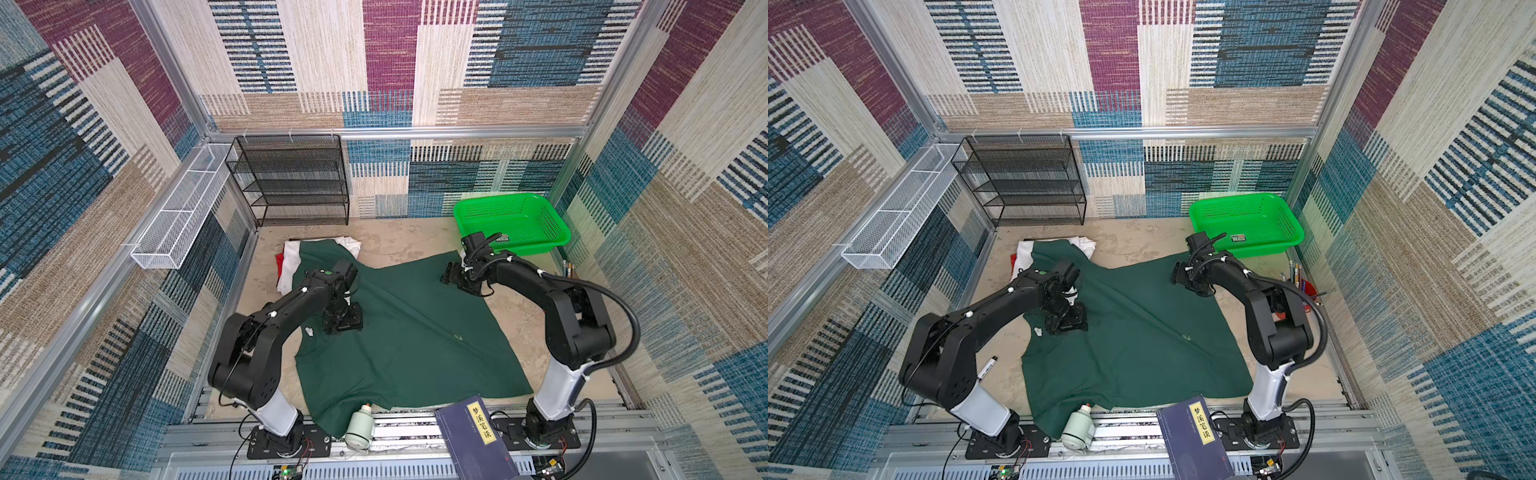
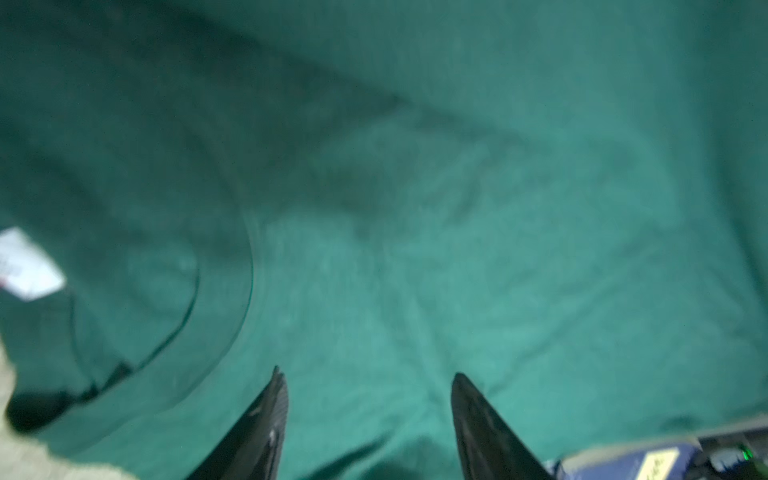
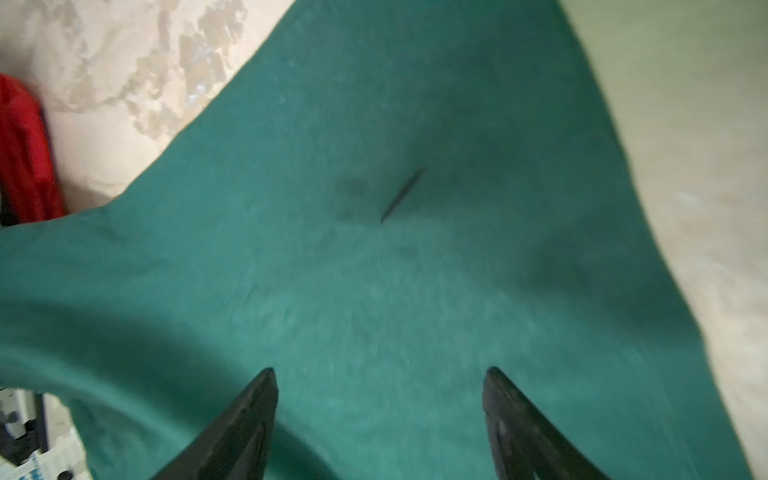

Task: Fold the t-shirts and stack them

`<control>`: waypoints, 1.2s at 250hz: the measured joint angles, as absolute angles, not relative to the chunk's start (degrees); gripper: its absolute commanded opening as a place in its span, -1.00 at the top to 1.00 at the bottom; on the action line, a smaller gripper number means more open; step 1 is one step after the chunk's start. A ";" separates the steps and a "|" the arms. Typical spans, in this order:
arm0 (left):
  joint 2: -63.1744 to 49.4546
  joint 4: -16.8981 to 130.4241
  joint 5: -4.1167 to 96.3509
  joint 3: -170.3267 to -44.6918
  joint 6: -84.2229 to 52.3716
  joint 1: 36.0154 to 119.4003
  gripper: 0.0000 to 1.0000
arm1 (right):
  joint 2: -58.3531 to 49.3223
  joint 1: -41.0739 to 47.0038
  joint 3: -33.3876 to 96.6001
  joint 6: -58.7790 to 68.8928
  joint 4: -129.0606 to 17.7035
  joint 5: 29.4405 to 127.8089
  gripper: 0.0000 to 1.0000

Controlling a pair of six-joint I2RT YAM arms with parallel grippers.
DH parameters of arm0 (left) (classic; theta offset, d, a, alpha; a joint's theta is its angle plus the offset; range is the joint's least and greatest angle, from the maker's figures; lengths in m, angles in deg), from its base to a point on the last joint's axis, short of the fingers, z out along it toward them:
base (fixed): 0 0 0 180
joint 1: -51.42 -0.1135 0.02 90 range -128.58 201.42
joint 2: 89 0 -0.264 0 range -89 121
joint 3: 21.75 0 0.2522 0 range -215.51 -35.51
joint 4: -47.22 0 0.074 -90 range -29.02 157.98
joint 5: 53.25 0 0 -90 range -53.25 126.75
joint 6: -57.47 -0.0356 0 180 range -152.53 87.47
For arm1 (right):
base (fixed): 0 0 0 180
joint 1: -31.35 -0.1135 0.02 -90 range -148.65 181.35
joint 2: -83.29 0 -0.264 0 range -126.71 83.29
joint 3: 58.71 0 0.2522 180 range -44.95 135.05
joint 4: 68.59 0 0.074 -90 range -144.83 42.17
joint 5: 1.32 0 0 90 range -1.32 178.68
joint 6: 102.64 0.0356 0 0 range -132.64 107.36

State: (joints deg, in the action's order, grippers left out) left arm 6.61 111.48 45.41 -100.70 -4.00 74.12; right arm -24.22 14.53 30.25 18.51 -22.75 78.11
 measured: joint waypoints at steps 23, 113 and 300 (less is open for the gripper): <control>8.18 109.47 43.47 -100.57 -3.19 73.61 -0.28 | -26.64 14.55 30.47 17.92 -23.28 78.07 -0.57; -0.56 109.01 38.22 -85.13 7.13 71.14 -0.30 | -21.05 14.51 20.24 18.54 -26.62 78.68 -0.57; -14.94 115.72 35.71 -102.45 3.15 57.55 -0.12 | -2.45 14.07 3.78 23.00 -19.69 77.37 -0.57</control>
State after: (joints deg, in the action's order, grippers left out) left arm -14.94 115.72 35.71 -102.45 3.15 57.55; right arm -2.45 14.07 3.78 23.00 -19.69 77.37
